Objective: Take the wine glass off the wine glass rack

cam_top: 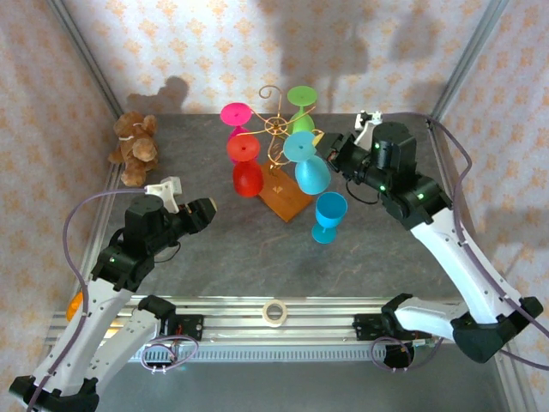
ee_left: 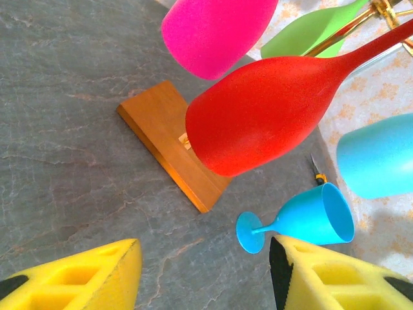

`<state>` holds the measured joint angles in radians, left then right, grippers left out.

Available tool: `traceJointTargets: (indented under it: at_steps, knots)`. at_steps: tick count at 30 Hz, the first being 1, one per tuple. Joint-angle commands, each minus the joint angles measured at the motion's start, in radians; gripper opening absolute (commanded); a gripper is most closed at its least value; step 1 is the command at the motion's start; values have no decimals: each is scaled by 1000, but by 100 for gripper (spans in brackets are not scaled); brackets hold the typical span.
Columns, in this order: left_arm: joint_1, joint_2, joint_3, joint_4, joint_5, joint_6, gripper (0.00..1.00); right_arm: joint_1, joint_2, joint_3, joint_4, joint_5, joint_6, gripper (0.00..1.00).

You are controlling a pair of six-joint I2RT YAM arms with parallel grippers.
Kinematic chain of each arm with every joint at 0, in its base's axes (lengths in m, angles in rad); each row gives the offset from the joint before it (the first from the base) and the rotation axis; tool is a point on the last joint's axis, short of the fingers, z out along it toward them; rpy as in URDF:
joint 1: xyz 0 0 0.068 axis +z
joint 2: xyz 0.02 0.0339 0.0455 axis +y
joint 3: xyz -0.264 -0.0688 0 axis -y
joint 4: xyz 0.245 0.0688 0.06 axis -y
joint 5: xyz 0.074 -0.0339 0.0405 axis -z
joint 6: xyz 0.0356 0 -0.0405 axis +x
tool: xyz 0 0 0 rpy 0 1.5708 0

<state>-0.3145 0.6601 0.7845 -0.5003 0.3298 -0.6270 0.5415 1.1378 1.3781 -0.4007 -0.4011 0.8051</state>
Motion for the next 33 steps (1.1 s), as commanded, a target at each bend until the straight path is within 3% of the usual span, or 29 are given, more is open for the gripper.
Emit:
traceJointTargets:
  at_steps: [1,7,17,23,27,33]
  knots:
    - [-2,-13,32,-56,-32,12,55,-2,-49,-2,-64,-68,-88,0]
    - [-3,-19,22,-97,-27,-6,54,29,-104,-14,-165,-111,-191,0]
    - [-4,-27,97,-326,-77,-21,54,235,-113,-7,-268,-47,-391,0]
    - [-3,-44,93,-424,-36,-66,54,382,-78,17,-289,24,-503,0]
    - [-3,-56,88,-470,-11,-92,54,510,-35,21,-292,108,-584,0]
    - [-3,-87,13,-449,92,-178,54,728,39,24,-296,349,-725,0]
